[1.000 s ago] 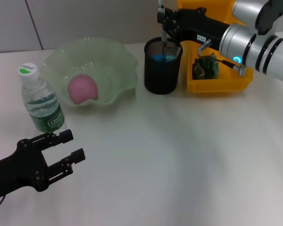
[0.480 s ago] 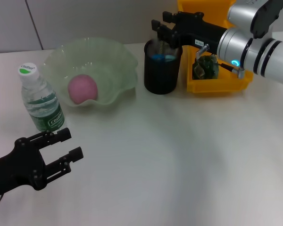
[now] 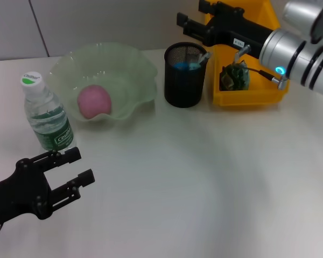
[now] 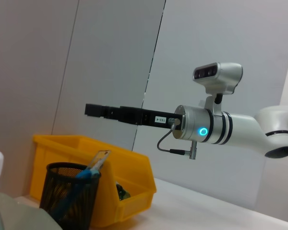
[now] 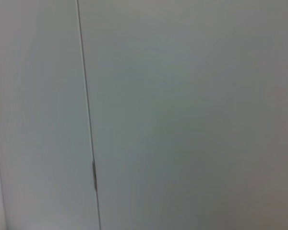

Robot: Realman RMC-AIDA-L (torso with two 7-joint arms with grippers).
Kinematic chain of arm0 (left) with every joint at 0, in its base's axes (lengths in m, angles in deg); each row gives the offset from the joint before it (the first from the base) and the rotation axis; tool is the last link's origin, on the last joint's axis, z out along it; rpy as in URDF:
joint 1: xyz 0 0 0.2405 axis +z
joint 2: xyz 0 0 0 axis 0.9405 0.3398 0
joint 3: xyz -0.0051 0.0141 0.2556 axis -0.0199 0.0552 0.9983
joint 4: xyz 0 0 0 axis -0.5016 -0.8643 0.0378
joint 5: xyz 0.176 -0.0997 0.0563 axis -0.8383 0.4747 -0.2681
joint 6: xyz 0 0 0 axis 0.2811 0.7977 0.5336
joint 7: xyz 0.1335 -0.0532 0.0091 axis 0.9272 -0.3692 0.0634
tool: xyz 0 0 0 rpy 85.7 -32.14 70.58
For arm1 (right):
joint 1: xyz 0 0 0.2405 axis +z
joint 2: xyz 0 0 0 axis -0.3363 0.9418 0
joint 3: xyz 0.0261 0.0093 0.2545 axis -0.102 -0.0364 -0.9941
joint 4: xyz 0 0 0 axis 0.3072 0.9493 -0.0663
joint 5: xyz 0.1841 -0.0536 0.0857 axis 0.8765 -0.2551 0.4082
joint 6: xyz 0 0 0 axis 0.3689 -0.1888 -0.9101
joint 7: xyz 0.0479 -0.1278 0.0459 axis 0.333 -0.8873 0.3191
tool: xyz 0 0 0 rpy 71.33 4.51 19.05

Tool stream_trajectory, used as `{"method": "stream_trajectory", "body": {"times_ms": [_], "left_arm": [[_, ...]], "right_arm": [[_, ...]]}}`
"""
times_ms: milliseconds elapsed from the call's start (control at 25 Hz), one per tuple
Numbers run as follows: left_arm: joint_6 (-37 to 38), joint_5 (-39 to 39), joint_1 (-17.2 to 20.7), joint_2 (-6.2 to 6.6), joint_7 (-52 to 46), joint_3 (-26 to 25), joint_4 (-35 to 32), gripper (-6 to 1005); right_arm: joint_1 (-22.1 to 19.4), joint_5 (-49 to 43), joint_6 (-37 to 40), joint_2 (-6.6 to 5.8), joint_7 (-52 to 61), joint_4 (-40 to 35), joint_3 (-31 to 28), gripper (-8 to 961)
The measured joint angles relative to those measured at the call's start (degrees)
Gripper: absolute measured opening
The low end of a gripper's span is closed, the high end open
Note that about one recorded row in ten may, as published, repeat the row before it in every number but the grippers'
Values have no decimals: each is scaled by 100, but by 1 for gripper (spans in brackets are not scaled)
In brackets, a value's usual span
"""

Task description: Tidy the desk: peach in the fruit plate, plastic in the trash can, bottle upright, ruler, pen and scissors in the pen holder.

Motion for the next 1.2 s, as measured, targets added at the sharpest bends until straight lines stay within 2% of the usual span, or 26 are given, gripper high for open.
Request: {"method": "stream_trajectory", "body": {"times_ms": [280,400,480,680,800,880,1040,1200], "left_arm": [[201,-27,44,18,-2,40,-3,599],[362,-34,61,50,-3,56,-3,599],[440,-38,68,66,-22,97,-9,599],[487,-49,51,127,-270,401,-13,629],[497,-58,43,127,-296,540,-15,678],[485,-96,25,113,-359,629,-17,721],[438,-238,-4,100,-456,650,-24,808],[424,-530,-136,112,-630,651,-54,808]], "right_arm": [[-528,80,1309,-16,822,-422,-20,772],[-841,60,1874,-75,1328,-587,-13,816],[-1026,-32,2363,-159,1593,-636,21,816],[-1393,-860,3750,-523,1971,-638,-27,817],[-1476,-1555,4189,-723,1996,-633,-63,817],[-1476,-1994,4357,-791,2020,-629,-121,817],[-1459,-2918,4597,-818,2045,-654,-319,817],[-1487,-3212,4602,-761,1983,-639,-298,816]]}}
